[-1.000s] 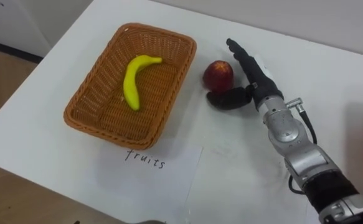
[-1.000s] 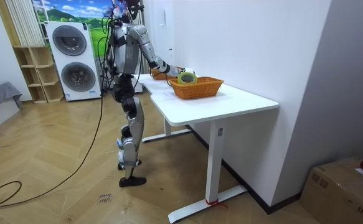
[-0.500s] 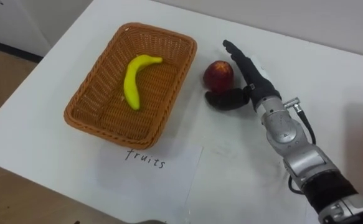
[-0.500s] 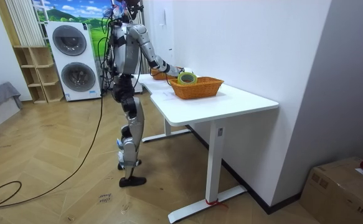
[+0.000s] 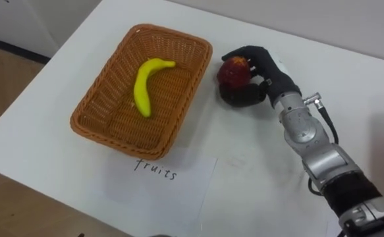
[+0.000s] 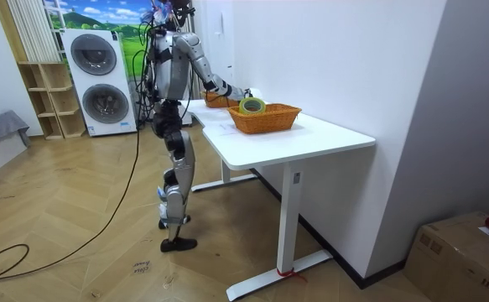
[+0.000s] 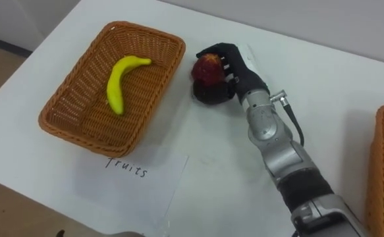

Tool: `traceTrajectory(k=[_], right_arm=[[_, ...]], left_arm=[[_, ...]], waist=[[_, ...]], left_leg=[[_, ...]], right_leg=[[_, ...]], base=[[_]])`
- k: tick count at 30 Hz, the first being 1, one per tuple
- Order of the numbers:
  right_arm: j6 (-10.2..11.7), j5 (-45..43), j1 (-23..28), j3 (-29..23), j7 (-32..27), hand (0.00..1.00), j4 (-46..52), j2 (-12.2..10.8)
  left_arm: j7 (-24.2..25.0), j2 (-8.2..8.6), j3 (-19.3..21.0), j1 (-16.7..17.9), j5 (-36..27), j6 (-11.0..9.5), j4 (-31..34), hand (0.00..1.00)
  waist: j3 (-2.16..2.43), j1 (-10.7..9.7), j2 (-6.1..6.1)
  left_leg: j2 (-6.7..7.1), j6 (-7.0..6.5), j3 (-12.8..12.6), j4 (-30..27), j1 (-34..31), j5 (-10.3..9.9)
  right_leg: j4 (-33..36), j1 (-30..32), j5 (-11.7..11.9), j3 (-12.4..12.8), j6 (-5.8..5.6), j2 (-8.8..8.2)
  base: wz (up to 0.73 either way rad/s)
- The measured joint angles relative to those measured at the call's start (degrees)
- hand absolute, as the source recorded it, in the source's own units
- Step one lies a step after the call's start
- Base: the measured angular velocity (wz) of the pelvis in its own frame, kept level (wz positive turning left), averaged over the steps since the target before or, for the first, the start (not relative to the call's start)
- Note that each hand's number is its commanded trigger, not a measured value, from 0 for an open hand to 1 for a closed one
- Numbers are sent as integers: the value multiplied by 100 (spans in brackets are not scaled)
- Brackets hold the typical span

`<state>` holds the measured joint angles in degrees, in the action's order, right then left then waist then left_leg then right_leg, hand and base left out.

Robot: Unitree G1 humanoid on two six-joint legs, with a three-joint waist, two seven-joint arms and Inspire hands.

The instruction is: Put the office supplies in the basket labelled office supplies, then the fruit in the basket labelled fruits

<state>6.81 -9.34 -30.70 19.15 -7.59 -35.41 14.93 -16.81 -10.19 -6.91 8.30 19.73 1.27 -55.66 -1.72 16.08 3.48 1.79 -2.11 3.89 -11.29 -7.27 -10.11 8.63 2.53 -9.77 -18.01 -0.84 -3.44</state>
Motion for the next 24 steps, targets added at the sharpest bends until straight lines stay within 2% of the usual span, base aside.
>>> traceTrajectory(k=[8,15,19,22,23,24], right_arm=[[-9,-48,8,36,-53,100,11,-3],[-58,-18,96,37,125,100,137,-4],[-64,0,431,36,197,100,431,-3],[-64,-25,577,23,215,100,662,22],[-65,-98,657,-4,219,100,768,26],[-76,-156,730,-25,233,100,874,49]], left_arm=[[-8,3,3,-32,-2,-2,9,0],[-15,0,28,-43,-3,-6,30,0],[-92,-1,28,50,-2,-34,-3,0],[-114,-5,80,178,-4,-38,2,0],[-116,-4,160,246,-1,-37,46,0],[-136,-3,237,290,0,-36,68,0]], waist=[[-7,-10,17],[30,-33,67],[32,-143,70],[41,-312,77],[65,-387,93],[68,-437,98]], left_leg=[[0,0,-47,34,16,0],[8,0,-44,53,101,0],[8,0,-20,68,303,0],[7,0,-44,92,398,0],[7,0,-41,96,419,0],[3,0,-40,114,470,0]], right_leg=[[0,-7,0,-6,0,-4],[1,-75,0,31,0,-13],[-1,-279,0,60,0,-17],[-5,-366,0,61,0,-17],[-5,-382,0,78,0,-17],[-5,-416,0,81,0,-14]], base=[[1],[1],[3],[1],[-4],[-5]])
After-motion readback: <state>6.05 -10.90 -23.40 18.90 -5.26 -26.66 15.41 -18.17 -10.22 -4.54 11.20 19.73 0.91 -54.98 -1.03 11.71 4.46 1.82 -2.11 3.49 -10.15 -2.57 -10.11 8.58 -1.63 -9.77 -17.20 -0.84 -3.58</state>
